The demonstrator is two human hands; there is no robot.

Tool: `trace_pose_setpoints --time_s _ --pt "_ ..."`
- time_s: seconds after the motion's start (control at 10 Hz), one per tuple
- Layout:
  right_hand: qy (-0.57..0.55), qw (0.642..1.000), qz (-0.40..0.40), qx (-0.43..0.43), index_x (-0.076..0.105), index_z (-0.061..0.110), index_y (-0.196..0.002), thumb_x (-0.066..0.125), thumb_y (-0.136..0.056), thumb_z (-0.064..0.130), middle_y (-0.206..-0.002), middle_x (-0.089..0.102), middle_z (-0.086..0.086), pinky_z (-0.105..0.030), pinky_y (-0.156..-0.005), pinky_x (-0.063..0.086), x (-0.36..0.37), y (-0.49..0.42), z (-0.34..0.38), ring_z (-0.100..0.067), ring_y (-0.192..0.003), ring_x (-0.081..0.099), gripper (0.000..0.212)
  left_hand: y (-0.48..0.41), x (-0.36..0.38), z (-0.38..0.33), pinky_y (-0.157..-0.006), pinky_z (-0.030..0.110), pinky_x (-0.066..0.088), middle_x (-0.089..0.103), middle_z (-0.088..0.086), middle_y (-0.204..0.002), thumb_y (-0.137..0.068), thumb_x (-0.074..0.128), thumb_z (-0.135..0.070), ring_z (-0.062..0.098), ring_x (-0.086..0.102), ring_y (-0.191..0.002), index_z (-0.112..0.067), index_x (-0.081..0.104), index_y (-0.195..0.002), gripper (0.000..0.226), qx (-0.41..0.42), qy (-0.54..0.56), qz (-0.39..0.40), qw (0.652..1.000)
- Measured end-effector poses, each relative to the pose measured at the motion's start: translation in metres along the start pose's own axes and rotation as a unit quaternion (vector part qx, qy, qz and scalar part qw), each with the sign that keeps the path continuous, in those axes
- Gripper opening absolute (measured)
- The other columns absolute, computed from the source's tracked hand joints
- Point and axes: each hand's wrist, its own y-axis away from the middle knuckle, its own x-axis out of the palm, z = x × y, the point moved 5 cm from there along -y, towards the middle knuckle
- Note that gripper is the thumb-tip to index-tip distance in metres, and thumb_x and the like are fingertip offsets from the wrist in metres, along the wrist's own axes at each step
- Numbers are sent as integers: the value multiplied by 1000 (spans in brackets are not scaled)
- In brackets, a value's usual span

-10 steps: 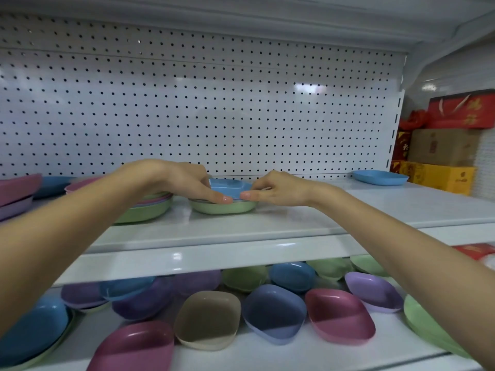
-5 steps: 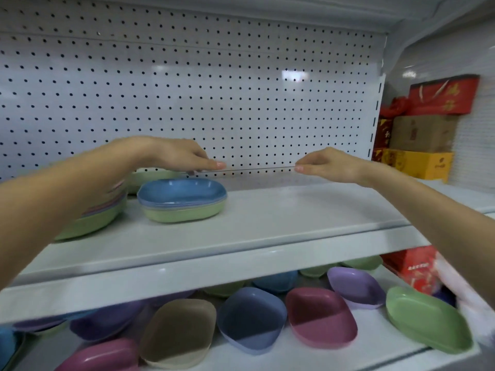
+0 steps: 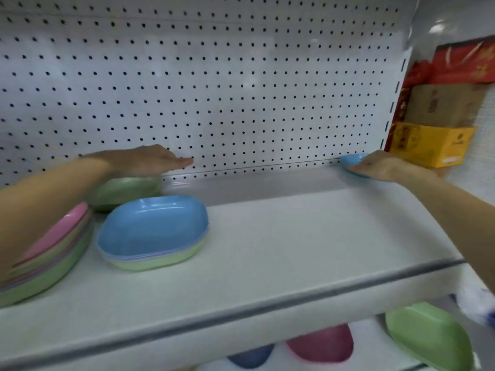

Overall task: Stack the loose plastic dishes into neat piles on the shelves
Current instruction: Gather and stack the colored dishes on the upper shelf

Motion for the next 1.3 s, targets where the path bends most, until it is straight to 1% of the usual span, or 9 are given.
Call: trace_pose_setpoints --time_s 0.2,0.3,0.4,0.5,0.8,0.9,1.0,1.1,1.3 --pt "-47 997 12 -65 68 3 -107 56 -91 36 -116 63 -18 -38 -91 44 16 1 14 -34 -107 55 38 -1 0 4 -115 40 24 57 -6 -130 -39 25 -99 17 45 -127 -26 50 -132 121 -58 57 36 996" --pt "-94 991 17 -98 71 5 -101 58 -91 26 -110 67 -12 -23 -68 39 21 17 33 -25 -96 56 26 0 -6 20 -112 39 27 60 -5 -123 -29 22 -104 17 49 -120 -23 56 -123 129 -90 71 39 993" --pt "-197 972 15 -130 71 5 -103 65 -86 14 -109 68 -9 -8 -63 36 22 34 56 -17 -92 55 20 9 -18 28 -109 38 33 63 -2 -117 -62 31 -92 16 57 -110 -18 58 -119 98 -109 100 16 989" --pt "-270 951 59 -136 70 5 -102 70 -82 12 -107 70 -11 -17 -83 42 32 53 82 -16 -92 59 21 21 -25 38 -106 35 35 66 -1 -112 -89 34 -64 15 59 -107 -16 61 -117 61 -106 146 -2 984" --pt "-292 934 136 -157 70 10 -105 67 -85 21 -109 69 -6 -26 -92 46 49 101 169 -21 -106 60 23 78 -29 53 -105 32 34 66 1 -115 -79 37 -75 19 57 -116 -17 65 -110 71 -95 156 60 981" --pt "-259 932 165 -193 69 11 -109 65 -86 24 -114 67 -3 -19 -89 41 49 111 191 -18 -110 58 26 86 -19 49 -92 20 37 50 19 -136 -99 40 -29 31 45 -127 2 49 -130 44 -91 152 67 982" --pt "-213 932 168 -242 69 9 -107 68 -85 22 -111 68 -5 -16 -88 39 32 109 197 -16 -103 60 26 88 -28 39 -53 -4 33 44 24 -139 -98 42 -12 26 48 -118 7 43 -132 39 -50 119 67 989" --pt "-123 934 216 -257 70 14 -106 69 -83 26 -109 68 0 -15 -92 37 22 101 183 -11 -100 57 26 71 -27 71 -55 2 36 54 15 -107 -97 46 -20 13 46 -87 6 53 -124 38 -34 123 69 989" --pt "-92 938 220 -251 74 16 -97 74 -78 25 -90 66 8 -13 -81 38 34 93 161 -7 -89 56 21 64 -17 101 -62 18 37 59 -20 -60 -91 58 -33 -4 53 -62 -29 64 -64 28 -12 74 90 993"
